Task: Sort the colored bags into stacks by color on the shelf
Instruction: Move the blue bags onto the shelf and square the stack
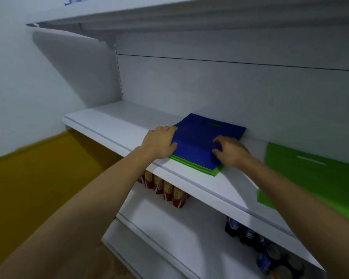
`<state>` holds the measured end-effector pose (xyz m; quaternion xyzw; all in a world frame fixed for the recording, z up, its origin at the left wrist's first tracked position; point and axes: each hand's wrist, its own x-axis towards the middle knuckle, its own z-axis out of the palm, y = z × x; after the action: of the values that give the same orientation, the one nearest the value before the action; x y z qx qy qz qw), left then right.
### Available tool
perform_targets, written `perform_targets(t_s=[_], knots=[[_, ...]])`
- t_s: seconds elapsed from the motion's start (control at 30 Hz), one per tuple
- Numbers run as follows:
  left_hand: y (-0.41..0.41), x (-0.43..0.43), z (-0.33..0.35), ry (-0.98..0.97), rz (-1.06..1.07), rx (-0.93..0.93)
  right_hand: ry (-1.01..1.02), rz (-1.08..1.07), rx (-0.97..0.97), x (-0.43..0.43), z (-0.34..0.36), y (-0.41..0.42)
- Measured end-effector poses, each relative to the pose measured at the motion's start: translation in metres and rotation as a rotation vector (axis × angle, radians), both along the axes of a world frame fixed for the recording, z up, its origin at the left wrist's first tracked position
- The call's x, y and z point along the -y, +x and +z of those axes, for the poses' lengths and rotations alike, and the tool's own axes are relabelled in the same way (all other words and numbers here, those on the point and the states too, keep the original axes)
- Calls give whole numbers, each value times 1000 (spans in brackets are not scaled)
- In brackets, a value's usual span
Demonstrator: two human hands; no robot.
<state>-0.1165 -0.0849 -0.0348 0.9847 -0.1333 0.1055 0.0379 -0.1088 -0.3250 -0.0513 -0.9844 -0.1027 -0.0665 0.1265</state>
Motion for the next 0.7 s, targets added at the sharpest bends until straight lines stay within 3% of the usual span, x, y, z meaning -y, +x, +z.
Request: perform_targets(t_s=[0.13,0.27,0.4,0.57,0.7], knots=[[31,13,-8,-32,-45,-11,37,-56,-13,6,-18,6],[48,16,-27,-111,-62,-146,131,-161,21,7,-25,4],[51,21,-30,-125,-114,-136,375,-439,9,9,-25,3],[59,9,-28,-148,-226,-155,789,-632,24,7,-17,5],[67,-4,-27,-192,-296,-193,793,-705,83,-2,-14,9]])
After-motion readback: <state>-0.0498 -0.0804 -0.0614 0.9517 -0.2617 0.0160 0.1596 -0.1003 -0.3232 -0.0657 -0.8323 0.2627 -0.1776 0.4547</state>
